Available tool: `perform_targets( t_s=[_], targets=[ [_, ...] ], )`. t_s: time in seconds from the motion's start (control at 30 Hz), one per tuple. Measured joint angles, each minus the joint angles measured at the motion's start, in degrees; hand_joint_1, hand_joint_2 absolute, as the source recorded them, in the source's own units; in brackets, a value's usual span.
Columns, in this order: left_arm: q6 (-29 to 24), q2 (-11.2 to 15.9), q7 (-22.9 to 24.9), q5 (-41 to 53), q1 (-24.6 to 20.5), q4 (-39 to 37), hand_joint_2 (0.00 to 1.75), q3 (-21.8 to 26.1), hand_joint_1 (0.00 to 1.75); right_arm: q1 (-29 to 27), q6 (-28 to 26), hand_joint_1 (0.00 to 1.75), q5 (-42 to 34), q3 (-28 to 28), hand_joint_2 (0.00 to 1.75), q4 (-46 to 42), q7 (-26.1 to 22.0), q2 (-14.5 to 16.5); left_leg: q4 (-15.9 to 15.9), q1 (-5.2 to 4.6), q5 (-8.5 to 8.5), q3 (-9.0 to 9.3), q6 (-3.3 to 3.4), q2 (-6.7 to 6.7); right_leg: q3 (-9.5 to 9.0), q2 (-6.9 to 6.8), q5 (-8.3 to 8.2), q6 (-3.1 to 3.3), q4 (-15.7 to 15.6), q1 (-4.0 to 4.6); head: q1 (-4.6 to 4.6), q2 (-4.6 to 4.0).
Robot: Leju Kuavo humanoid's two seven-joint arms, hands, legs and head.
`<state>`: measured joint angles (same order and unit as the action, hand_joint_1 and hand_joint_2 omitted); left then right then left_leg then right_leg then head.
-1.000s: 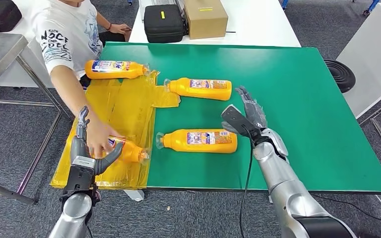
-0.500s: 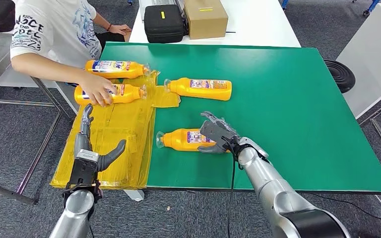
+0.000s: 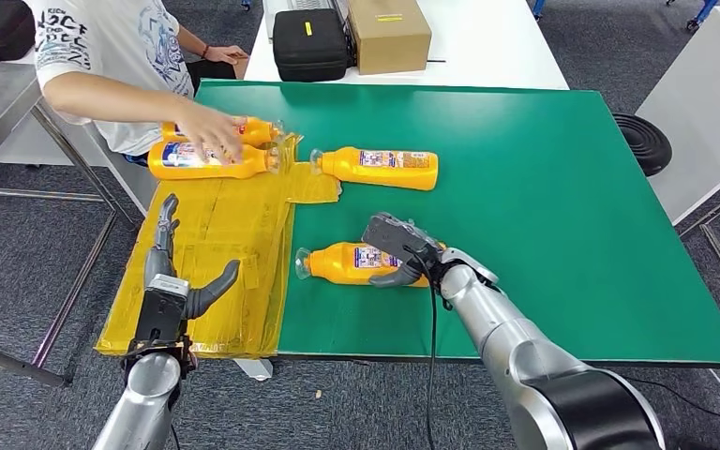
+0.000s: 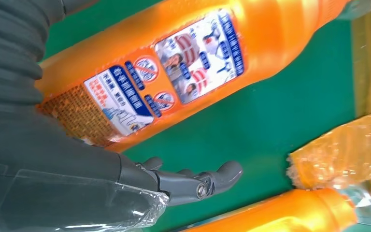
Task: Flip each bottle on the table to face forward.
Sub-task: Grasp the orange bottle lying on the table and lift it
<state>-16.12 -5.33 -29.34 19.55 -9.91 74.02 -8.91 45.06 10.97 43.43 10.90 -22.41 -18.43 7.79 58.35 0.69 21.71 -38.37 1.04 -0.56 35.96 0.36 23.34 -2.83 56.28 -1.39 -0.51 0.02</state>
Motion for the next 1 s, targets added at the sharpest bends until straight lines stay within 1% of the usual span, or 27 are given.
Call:
perform_targets(
  t_s=[0.27,0.43,0.67,0.73,0.77,0.83,0.9,0.97,1.0],
  targets=[
    [-0.2,0.0,0.2,-0.3,-0.1,-0.9,1.75,0.0,0.0,1.3,0.7,0.0,2.9,1.4,1.75,1.0,4.4,-0.2,0.0,0.0,0.0,0.03,0.0,0.0,-0.02,0.0,0.0,0.0,0.0,0.0,-0.01,0.0],
    [-0.2,0.0,0.4,-0.3,-0.1,-1.0,1.75,0.0,0.0,2.3,2.4,0.0,4.5,2.7,1.75,1.2,6.4,-0.6,0.0,0.0,0.0,0.04,0.0,0.0,-0.02,0.0,0.0,0.0,0.0,0.0,0.0,0.0],
    [-0.2,0.0,0.8,-0.3,-0.2,-1.2,1.75,0.0,0.0,3.5,6.6,0.0,6.1,4.6,1.75,1.5,7.0,-1.3,0.0,0.0,0.0,0.05,0.0,0.01,-0.03,0.0,0.0,0.0,0.0,0.0,0.0,0.0],
    [-0.2,0.0,0.9,-0.4,-0.3,-1.4,1.75,0.0,0.0,3.8,7.8,0.03,6.5,5.2,1.75,1.5,7.0,-1.4,0.0,0.0,0.0,0.05,0.0,0.01,-0.03,0.0,0.0,0.0,0.0,0.0,0.01,0.0],
    [-0.2,0.0,0.9,-0.4,-0.3,-1.5,1.75,0.0,0.0,3.9,8.3,0.08,6.7,5.5,1.75,1.6,7.0,-1.5,0.0,0.0,0.0,0.05,0.0,0.01,-0.03,0.01,0.0,0.0,0.0,0.0,0.0,0.0],
    [-0.1,0.0,1.0,-0.6,-0.4,-1.7,1.75,0.0,0.0,4.2,9.4,0.72,7.0,6.0,1.75,1.7,7.3,-1.6,0.0,0.0,0.0,0.06,0.0,0.01,-0.03,0.01,0.0,0.0,0.0,0.0,0.0,0.0],
    [-0.1,0.0,1.1,-0.8,-0.4,-2.0,1.75,0.0,0.0,4.4,10.3,1.49,7.4,6.6,1.75,1.8,7.8,-1.7,0.0,0.0,0.0,0.06,0.0,0.01,-0.03,0.0,0.0,0.0,0.0,0.0,0.0,0.0],
    [0.1,0.0,1.1,-1.0,-0.5,-2.2,1.75,0.0,0.0,4.6,10.9,1.71,7.9,7.1,1.75,1.9,8.5,-1.7,0.0,0.0,0.0,0.06,0.0,0.01,-0.03,0.0,0.0,0.0,0.0,0.0,0.0,0.0],
    [0.2,0.0,1.2,-1.2,-0.6,-2.4,1.75,0.0,0.0,4.7,11.2,1.74,8.0,7.3,1.75,2.0,8.9,-1.7,0.0,0.0,0.0,0.06,0.0,0.01,-0.03,0.0,0.0,0.0,0.0,0.0,0.0,0.0]
  ],
)
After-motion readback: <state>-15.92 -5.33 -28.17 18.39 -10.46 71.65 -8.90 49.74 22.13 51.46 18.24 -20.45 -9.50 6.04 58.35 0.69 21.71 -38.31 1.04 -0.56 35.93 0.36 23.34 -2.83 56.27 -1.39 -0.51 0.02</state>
